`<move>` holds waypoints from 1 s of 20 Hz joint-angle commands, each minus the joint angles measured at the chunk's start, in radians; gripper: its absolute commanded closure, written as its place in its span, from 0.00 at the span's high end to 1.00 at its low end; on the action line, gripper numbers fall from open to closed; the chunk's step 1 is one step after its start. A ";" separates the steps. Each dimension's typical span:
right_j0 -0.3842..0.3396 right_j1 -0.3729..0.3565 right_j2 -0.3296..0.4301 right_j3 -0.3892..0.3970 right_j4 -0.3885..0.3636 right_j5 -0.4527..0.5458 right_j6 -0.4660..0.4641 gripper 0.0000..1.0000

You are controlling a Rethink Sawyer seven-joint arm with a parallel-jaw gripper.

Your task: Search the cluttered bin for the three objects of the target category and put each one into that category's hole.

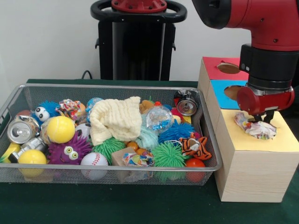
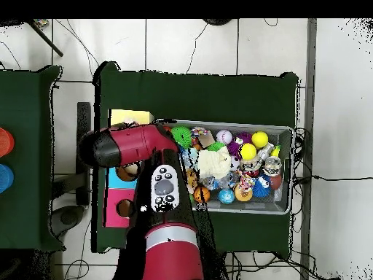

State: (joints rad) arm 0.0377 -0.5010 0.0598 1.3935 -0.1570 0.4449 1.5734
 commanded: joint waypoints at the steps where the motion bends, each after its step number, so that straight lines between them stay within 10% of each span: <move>1: -0.059 0.048 0.032 -0.048 -0.057 -0.025 0.033 0.00; 20: -0.061 0.061 0.034 -0.063 -0.064 -0.026 0.033 0.00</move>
State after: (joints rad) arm 0.0058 -0.4692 0.0663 1.3792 -0.1568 0.4447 1.5734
